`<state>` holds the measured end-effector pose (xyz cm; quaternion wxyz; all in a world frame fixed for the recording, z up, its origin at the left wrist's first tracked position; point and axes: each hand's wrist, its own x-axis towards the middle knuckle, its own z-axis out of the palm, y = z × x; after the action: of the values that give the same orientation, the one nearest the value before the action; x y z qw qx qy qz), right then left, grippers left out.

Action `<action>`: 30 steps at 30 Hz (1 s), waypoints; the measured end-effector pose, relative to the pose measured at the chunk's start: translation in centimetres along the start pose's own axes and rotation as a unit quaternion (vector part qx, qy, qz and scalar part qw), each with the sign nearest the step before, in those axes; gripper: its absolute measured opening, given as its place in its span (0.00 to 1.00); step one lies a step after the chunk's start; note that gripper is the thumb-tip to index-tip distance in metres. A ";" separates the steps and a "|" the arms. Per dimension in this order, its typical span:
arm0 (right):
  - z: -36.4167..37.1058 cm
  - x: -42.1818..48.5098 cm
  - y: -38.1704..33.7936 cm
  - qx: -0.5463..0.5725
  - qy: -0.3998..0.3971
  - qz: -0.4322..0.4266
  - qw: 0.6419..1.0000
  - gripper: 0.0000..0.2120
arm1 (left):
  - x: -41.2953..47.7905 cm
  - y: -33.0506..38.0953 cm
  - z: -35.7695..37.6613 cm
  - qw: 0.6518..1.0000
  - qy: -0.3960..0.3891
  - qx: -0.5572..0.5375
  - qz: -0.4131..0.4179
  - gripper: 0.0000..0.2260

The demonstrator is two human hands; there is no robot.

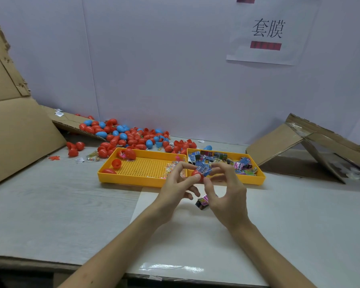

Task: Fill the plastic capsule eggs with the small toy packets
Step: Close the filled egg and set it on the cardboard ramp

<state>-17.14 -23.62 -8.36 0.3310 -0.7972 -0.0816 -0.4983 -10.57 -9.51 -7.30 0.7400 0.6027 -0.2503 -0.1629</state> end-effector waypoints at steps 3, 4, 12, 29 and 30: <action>-0.2 0.2 0.5 -0.023 0.005 0.020 1.000 0.13 | -0.1 0.0 0.0 0.999 -0.002 0.038 0.021 0.09; -0.3 0.3 0.7 -0.023 0.003 0.027 0.999 0.13 | -0.2 0.1 0.0 0.998 -0.009 0.047 0.027 0.09; -0.6 1.1 0.7 0.014 -0.040 0.053 0.998 0.05 | -0.3 0.2 0.1 0.993 -0.012 0.104 0.055 0.08; -1.3 1.6 1.2 0.242 -0.048 0.253 0.936 0.06 | -0.4 0.2 0.2 0.988 0.004 0.130 0.080 0.09; -1.3 1.6 1.3 0.251 -0.046 0.260 0.931 0.07 | -0.4 0.2 0.3 0.988 0.006 0.133 0.084 0.09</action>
<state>-16.77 -25.73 -7.22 0.6341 -0.7036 -0.0089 -0.3205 -11.06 -9.47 -7.10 0.6659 0.6735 -0.3147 -0.0620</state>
